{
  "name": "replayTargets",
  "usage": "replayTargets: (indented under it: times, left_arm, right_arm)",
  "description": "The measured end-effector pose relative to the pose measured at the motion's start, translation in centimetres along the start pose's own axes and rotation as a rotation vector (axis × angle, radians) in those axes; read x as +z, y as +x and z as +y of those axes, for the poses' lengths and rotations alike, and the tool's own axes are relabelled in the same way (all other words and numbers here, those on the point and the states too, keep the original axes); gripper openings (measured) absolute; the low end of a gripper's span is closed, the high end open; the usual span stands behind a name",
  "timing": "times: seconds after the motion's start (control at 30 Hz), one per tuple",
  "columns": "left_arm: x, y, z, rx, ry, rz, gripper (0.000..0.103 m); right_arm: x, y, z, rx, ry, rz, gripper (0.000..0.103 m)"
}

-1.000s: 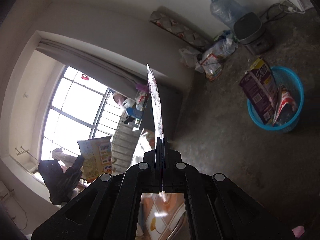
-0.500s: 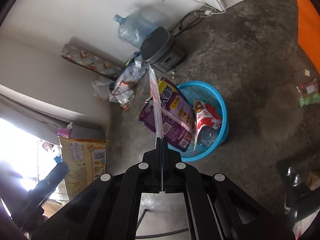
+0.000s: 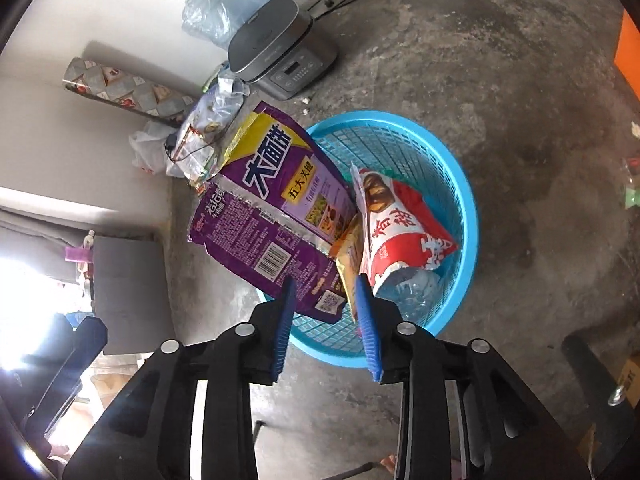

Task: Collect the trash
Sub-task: 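Carry both items over the blue wastebasket and open both grippers, then move both tools back to the table toward the white glove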

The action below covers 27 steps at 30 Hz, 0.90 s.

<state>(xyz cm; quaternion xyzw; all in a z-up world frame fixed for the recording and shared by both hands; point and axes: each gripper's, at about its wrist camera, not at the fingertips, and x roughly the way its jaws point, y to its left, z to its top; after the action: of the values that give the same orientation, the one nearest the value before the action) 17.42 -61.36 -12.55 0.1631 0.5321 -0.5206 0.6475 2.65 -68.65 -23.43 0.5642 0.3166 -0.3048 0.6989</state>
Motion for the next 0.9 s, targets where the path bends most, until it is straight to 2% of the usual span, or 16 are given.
replayTargets:
  times: [0.2, 0.33, 0.47, 0.63, 0.77, 0.9]
  left_arm:
    - [0.0, -3.2, -0.2, 0.011, 0.025, -0.047, 0.047]
    - [-0.3, -8.3, -0.7, 0.036, 0.078, -0.124, 0.054]
    - [-1.6, -15.4, -1.1, 0.061, 0.111, -0.225, 0.063]
    - [-5.7, -25.5, -0.5, 0.121, 0.106, -0.385, 0.080]
    - [-10.4, -32.2, 0.6, 0.206, 0.041, -0.495, 0.096]
    - [-15.2, -38.0, 1.6, 0.300, -0.035, -0.612, 0.097]
  right_arm:
    - [-0.3, -2.3, 0.4, 0.047, 0.013, -0.043, 0.036]
    - [-0.6, -5.6, 3.0, 0.090, -0.053, -0.130, 0.039]
    - [-2.2, -10.1, 6.7, 0.140, -0.167, -0.239, 0.047]
    - [-5.6, -16.2, 10.7, 0.193, -0.334, -0.380, 0.061]
    - [-8.6, -20.0, 13.5, 0.214, -0.466, -0.472, 0.073]
    - [-11.6, -22.9, 16.2, 0.230, -0.603, -0.556, 0.084]
